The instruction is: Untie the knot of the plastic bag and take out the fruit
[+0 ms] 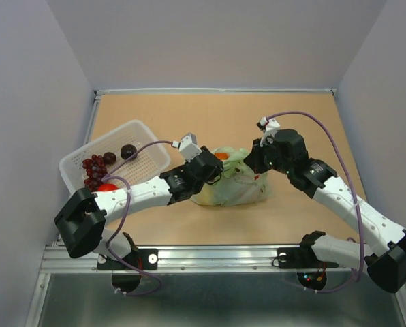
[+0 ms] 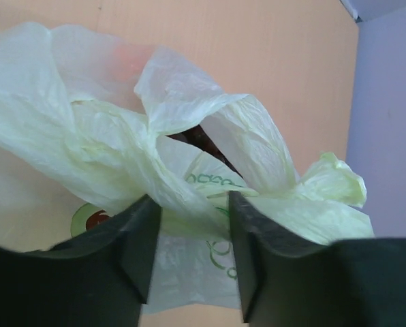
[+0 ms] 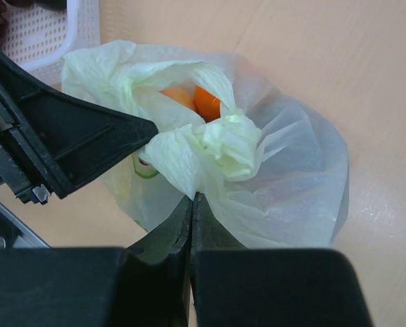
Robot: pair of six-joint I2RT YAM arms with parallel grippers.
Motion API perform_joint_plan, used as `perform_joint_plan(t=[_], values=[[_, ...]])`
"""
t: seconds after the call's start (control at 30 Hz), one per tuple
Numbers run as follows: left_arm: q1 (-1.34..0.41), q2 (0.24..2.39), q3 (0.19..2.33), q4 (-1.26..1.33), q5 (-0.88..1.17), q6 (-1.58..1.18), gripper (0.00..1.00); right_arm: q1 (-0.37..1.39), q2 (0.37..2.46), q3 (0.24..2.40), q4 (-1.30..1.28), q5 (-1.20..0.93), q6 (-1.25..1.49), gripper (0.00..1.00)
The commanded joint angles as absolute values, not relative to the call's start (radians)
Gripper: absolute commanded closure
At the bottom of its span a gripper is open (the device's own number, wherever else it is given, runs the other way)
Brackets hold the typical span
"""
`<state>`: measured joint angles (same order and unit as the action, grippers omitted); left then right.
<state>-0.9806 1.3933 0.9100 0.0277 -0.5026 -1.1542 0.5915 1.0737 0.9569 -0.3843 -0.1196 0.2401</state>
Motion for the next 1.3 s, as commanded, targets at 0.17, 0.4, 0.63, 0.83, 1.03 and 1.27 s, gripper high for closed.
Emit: perform_joint_plan(t=[0.17, 0.4, 0.63, 0.83, 1.03, 1.27], values=[[-0.795, 1.338, 0.906, 0.049, -0.528, -1.009, 1.00, 0.597, 1.012, 0.930, -0.328, 0.263, 0.229, 1.00], [-0.491, 1.281, 1.140, -0.101, -0.354, -0.569, 1.00, 0.381, 1.032, 1.133, -0.333, 0.589, 0.173, 1.00], [-0.479, 1.284, 1.276, -0.368, -0.198, -0.377, 1.00, 0.371, 0.991, 1.195, -0.339, 0.546, 0.170, 1.00], [-0.489, 1.138, 1.022, -0.302, 0.036, -0.423, 1.00, 0.371, 0.881, 1.040, -0.409, 0.306, 0.192, 0.82], [-0.615, 1.066, 0.870, -0.193, 0.224, -0.456, 1.00, 0.371, 0.906, 1.132, -0.580, 0.008, 0.141, 0.23], [-0.692, 1.055, 0.908, -0.216, 0.180, -0.489, 1.00, 0.373, 1.080, 1.394, -0.684, -0.170, 0.011, 0.12]])
